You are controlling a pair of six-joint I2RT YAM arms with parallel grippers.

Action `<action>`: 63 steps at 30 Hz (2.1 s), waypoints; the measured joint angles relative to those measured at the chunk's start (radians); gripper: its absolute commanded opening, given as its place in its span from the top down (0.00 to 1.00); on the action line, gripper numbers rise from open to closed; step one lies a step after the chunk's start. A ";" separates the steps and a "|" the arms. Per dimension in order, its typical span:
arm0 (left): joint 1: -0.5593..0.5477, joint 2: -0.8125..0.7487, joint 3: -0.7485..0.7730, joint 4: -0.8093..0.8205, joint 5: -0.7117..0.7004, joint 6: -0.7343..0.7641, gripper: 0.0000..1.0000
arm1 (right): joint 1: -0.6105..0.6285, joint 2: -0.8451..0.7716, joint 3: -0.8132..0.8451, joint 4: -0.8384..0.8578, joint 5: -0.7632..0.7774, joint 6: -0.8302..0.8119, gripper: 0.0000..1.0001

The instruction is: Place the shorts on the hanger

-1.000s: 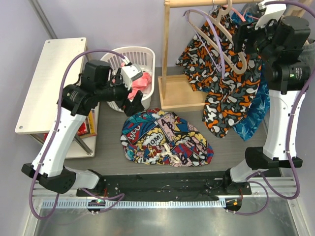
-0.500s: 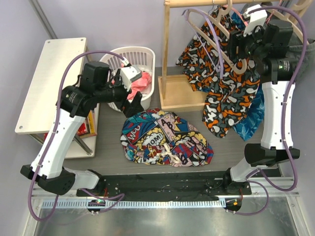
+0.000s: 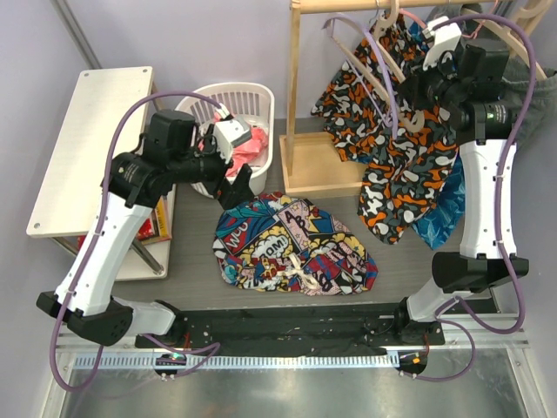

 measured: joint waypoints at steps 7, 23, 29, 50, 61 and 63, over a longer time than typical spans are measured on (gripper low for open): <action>0.000 -0.002 -0.027 0.000 0.000 0.002 0.00 | 0.003 0.025 0.006 0.013 -0.110 0.078 0.99; 0.000 0.003 -0.030 -0.001 0.000 0.002 0.00 | 0.098 -0.004 -0.034 0.063 -0.026 0.161 0.99; 0.000 0.023 -0.018 -0.002 -0.001 0.003 0.00 | 0.057 -0.102 -0.091 0.111 0.036 0.193 0.99; 0.000 0.010 -0.115 0.003 0.003 0.001 0.00 | 0.040 -0.595 -0.583 -0.045 0.206 0.149 0.99; 0.036 -0.213 -0.447 0.136 0.013 -0.121 0.00 | 0.039 -0.830 -0.819 -0.409 -0.111 -0.194 0.99; 0.050 -0.258 -0.505 0.167 0.022 -0.132 0.00 | 0.039 -0.848 -0.821 -0.455 -0.190 -0.292 0.99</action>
